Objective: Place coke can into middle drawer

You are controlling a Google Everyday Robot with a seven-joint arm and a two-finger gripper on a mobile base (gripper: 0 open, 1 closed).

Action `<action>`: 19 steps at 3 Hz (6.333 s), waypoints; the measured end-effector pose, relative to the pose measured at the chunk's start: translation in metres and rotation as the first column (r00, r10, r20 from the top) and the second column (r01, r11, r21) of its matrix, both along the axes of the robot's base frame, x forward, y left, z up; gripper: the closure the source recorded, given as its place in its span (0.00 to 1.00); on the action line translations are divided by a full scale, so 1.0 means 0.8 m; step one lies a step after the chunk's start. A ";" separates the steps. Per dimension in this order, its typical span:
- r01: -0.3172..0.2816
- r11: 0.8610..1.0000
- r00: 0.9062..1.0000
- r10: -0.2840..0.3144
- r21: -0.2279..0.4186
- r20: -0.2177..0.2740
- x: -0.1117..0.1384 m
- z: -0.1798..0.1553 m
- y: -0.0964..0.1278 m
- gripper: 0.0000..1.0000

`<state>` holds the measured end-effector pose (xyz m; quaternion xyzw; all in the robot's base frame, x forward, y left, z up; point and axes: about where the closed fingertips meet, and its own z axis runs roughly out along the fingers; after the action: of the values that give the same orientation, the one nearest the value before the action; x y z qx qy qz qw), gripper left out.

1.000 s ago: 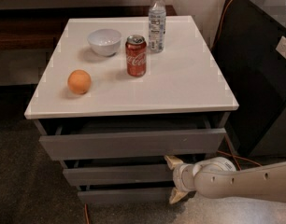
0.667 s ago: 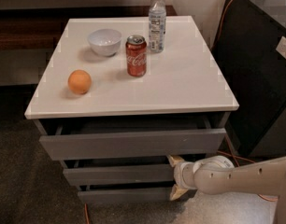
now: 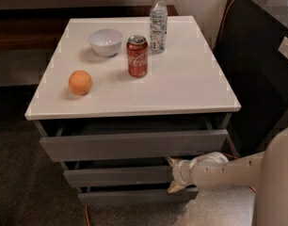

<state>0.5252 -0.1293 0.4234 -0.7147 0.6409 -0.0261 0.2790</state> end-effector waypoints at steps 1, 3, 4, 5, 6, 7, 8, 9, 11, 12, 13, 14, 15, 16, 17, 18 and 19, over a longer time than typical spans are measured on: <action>0.014 1.000 1.000 -0.014 -0.002 -0.027 -0.003 -0.007 0.002 0.50; 0.015 1.000 0.999 -0.014 0.015 -0.051 -0.038 0.006 0.009 1.00; -0.006 1.000 0.998 0.007 0.010 -0.068 -0.065 0.014 0.016 1.00; -0.017 1.000 0.997 0.018 0.018 -0.079 -0.087 0.020 0.023 1.00; -0.017 1.000 0.997 0.018 0.018 -0.080 -0.087 0.020 0.023 1.00; -0.017 1.000 0.997 0.018 0.018 -0.080 -0.087 0.020 0.023 1.00; -0.017 1.000 0.997 0.018 0.018 -0.080 -0.087 0.020 0.023 1.00; -0.012 1.000 0.996 0.014 0.026 -0.086 -0.102 0.024 0.024 0.82; -0.007 0.999 0.995 0.011 0.039 -0.094 -0.119 0.029 0.027 0.34; 0.004 0.997 0.995 0.004 0.074 -0.101 -0.161 0.050 0.041 0.03; 0.012 0.995 0.996 -0.003 0.098 -0.092 -0.187 0.073 0.053 0.00; 0.014 0.995 0.997 -0.006 0.099 -0.080 -0.186 0.091 0.062 0.18; 0.043 0.993 0.995 -0.033 0.109 -0.090 -0.161 0.095 0.067 0.49; 0.068 0.991 0.994 -0.057 0.114 -0.098 -0.138 0.095 0.064 0.72; 0.104 0.987 0.990 -0.091 0.122 -0.105 -0.107 0.097 0.051 0.95; 0.128 0.985 0.987 -0.116 0.112 -0.114 -0.075 0.094 0.030 1.00; 0.146 0.985 0.984 -0.135 0.091 -0.116 -0.044 0.083 0.009 1.00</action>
Offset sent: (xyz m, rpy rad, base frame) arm -0.0125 0.0014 -0.0065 0.0045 0.0543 -0.0311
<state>0.4904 -0.1221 0.4901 -0.6531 0.7047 0.0254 0.2761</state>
